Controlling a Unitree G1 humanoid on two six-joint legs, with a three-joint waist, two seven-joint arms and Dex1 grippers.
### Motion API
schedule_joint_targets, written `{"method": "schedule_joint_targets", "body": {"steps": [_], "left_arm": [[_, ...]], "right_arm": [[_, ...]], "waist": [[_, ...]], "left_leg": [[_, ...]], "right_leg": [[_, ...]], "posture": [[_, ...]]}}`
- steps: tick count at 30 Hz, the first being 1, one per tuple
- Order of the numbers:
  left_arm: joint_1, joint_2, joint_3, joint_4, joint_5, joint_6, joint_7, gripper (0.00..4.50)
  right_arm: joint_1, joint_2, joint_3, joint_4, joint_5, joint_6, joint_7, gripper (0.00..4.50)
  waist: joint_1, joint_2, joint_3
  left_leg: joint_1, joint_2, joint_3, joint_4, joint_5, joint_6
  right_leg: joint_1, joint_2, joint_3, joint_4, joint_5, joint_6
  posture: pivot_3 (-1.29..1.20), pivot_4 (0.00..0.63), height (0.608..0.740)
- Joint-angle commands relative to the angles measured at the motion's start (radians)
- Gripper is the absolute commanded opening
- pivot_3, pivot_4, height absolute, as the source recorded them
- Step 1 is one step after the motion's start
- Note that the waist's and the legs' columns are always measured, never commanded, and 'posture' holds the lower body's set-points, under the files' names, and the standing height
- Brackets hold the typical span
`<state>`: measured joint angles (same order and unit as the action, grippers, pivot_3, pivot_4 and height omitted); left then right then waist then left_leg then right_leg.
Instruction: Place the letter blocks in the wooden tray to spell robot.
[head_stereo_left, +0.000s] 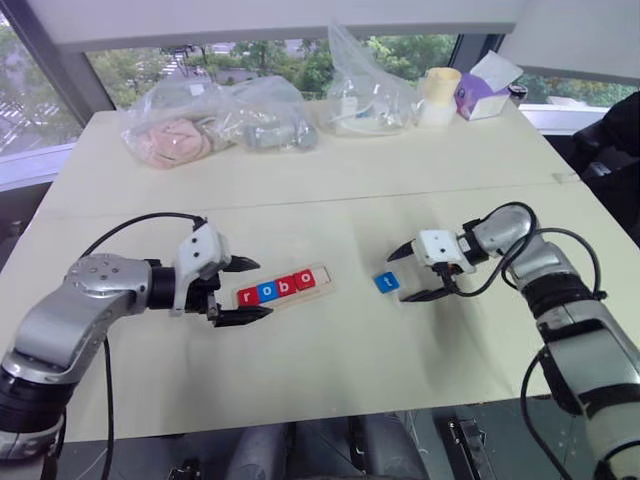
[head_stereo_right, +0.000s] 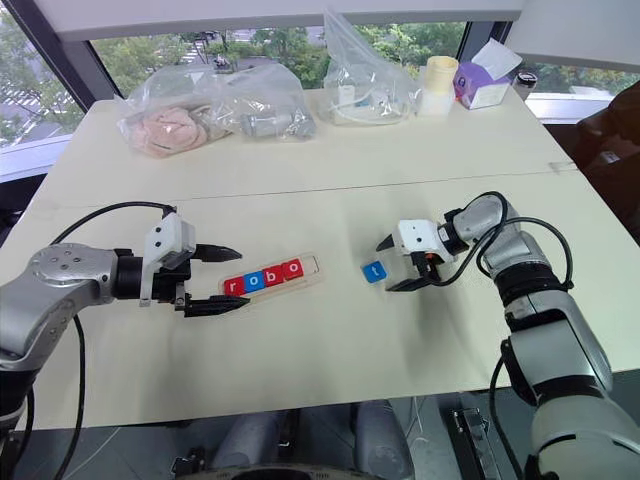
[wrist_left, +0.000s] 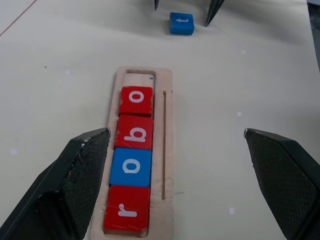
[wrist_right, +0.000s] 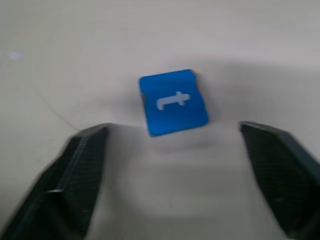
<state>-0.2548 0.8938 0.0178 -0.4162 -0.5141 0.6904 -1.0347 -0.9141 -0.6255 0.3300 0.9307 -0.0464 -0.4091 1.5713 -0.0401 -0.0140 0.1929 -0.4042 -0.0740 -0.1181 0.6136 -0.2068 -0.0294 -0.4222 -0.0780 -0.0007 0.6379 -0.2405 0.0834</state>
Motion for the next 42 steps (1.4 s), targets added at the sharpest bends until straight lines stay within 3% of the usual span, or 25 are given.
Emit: {"method": "schedule_joint_targets", "body": {"steps": [1, 3, 4, 10, 15, 23, 34, 42], "left_arm": [[0.015, 0.010, 0.048, -0.045, -0.017, 0.006, 0.026, 4.50], [0.025, 0.012, 0.057, -0.049, -0.018, 0.007, 0.035, 4.50], [0.030, 0.012, 0.061, -0.051, -0.020, 0.008, 0.038, 4.50], [0.041, 0.017, 0.079, -0.040, -0.032, 0.011, 0.045, 4.50], [0.020, 0.052, 0.051, 0.003, -0.024, 0.015, -0.003, 4.50], [-0.019, 0.044, 0.026, 0.047, -0.011, 0.002, -0.011, 4.50], [-0.002, 0.008, 0.031, 0.034, -0.024, 0.016, 0.037, 4.50], [-0.005, 0.001, 0.027, 0.039, -0.022, 0.012, 0.045, 4.50]], "right_arm": [[-0.039, 0.036, -0.007, 0.058, -0.004, -0.011, 0.031, 2.27], [-0.051, 0.041, -0.014, 0.064, 0.003, 0.000, 0.041, 1.21], [-0.054, 0.040, -0.014, 0.057, 0.010, 0.015, 0.043, 1.09], [-0.067, 0.026, 0.008, -0.141, 0.131, 0.302, 0.043, 1.10], [-0.092, 0.121, 0.008, -0.281, 0.113, 0.495, 0.019, 1.10], [-0.124, 0.227, 0.068, -0.242, -0.019, 0.491, -0.137, 1.10], [-0.147, 0.267, 0.099, -0.145, -0.098, 0.444, -0.184, 1.10], [-0.131, 0.290, 0.107, -0.179, -0.113, 0.436, -0.183, 1.10]], "waist": [[-0.004, 0.000, 0.000], [-0.004, 0.000, 0.000], [-0.004, 0.000, 0.000], [-0.001, 0.001, 0.000], [-0.003, 0.001, 0.000], [0.007, 0.001, 0.000], [-0.003, 0.001, 0.000], [-0.004, 0.001, 0.000]], "left_leg": [[0.000, 0.000, 0.000, 0.000, 0.000, 0.000], [0.001, 0.001, 0.000, 0.000, 0.000, 0.000], [0.001, 0.001, 0.000, 0.000, 0.000, 0.000], [0.000, 0.001, 0.001, 0.000, 0.000, 0.000], [0.000, 0.001, 0.001, 0.000, 0.000, 0.000], [-0.001, -0.001, 0.001, 0.000, 0.000, -0.001], [-0.001, -0.001, 0.001, 0.000, 0.001, -0.002], [0.000, 0.000, 0.001, 0.000, 0.001, -0.002]], "right_leg": [[0.000, 0.000, 0.001, 0.000, 0.000, 0.000], [0.000, 0.001, 0.001, 0.001, 0.001, 0.001], [0.000, 0.001, 0.001, 0.001, 0.001, 0.001], [-0.002, 0.000, 0.002, 0.002, 0.001, 0.001], [-0.003, 0.000, 0.002, 0.003, 0.001, 0.001], [-0.004, 0.001, 0.002, 0.004, 0.001, 0.001], [-0.005, 0.001, 0.002, 0.007, 0.001, 0.002], [-0.005, 0.001, 0.002, 0.008, 0.001, 0.002]], "posture": [[0.00, 0.150, 0.740], [0.00, 0.150, 0.740], [0.00, 0.150, 0.740], [0.00, 0.150, 0.740], [0.00, 0.150, 0.740], [0.00, 0.150, 0.740], [0.00, 0.150, 0.740], [0.00, 0.150, 0.740]]}}
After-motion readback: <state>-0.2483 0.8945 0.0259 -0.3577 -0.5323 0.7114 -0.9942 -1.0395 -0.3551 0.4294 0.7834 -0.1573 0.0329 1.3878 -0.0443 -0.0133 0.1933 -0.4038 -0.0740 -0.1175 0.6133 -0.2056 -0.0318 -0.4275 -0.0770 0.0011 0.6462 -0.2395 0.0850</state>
